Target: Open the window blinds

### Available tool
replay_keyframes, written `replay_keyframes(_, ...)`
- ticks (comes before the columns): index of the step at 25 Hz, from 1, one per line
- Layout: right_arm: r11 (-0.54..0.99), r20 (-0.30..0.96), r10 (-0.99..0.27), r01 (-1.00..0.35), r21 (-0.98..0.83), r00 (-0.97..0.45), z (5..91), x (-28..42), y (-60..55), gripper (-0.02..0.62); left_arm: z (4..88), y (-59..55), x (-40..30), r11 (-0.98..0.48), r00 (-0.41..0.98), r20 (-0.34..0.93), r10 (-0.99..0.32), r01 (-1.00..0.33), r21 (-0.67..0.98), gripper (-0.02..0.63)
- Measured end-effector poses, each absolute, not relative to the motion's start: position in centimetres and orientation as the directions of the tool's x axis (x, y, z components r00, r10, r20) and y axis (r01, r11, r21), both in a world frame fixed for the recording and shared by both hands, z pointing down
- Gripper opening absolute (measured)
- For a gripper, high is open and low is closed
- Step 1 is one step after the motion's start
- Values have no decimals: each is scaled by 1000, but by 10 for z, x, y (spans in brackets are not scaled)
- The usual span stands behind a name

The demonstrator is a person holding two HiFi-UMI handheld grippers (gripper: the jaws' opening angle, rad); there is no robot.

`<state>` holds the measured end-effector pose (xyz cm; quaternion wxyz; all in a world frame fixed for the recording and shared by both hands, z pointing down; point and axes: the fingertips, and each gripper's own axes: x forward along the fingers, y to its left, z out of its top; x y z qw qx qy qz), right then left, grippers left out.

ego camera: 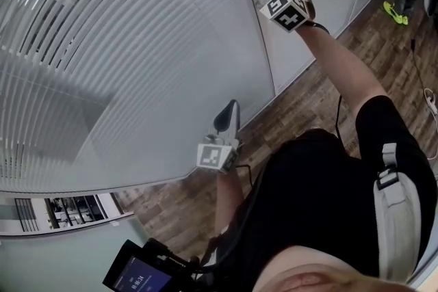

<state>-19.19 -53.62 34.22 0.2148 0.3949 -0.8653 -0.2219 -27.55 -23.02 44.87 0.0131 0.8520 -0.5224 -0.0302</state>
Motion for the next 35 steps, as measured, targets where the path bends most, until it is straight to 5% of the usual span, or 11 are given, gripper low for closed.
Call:
replay_keyframes(12,617,160,-780,-702,357,-604,340,-186,-540,130,449,-232,-259,-488,487,-29,-873,-871,48,3)
replay_keyframes(18,665,-1,-727,-706,243,-686,341,-171,-518,133,452,-237,-252,-505,504,-30,-863,-861,67,3)
replay_keyframes(20,718,-39,-683,-680,151,-730,351,-158,-498,132,455,-241,-248,-515,515,-21,-857,-854,68,3)
replay_keyframes(23,815,-89,-568,-574,77,-818,360,-149,-445,7,456,-250,-240,-538,538,-23,-843,-840,74,3)
replay_keyframes(35,900,-91,-433,-435,3,-897,419,-81,-325,5,446,-257,-168,-650,648,-60,-759,-753,102,3)
